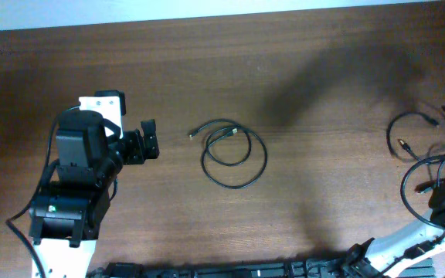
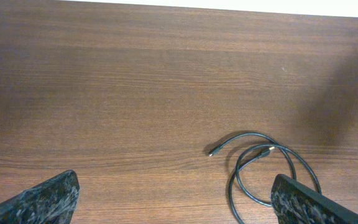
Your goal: Untangle cables
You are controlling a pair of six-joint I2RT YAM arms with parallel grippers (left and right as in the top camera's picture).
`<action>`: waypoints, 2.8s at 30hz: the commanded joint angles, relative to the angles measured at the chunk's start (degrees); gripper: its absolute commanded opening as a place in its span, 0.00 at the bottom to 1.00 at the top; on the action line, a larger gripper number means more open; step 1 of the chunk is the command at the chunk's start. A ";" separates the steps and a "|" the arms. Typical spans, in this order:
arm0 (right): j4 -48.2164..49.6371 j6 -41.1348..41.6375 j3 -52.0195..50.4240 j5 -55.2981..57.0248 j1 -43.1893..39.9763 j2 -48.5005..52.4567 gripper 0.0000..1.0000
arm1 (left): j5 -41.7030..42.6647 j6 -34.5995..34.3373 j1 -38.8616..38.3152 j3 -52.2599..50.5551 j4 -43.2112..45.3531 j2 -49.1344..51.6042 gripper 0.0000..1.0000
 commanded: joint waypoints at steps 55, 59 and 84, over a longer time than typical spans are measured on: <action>-7.45 -30.27 0.31 -25.35 44.76 -6.78 0.98 | -0.39 -0.70 0.31 0.37 0.09 -0.09 0.99; -7.48 -30.29 0.31 -25.33 48.17 -1.51 0.98 | -0.39 -0.70 0.31 0.37 0.09 -0.09 0.99; -0.35 -32.83 -4.76 -25.97 58.97 11.63 0.98 | -0.39 -0.70 0.31 0.37 0.07 -0.09 0.99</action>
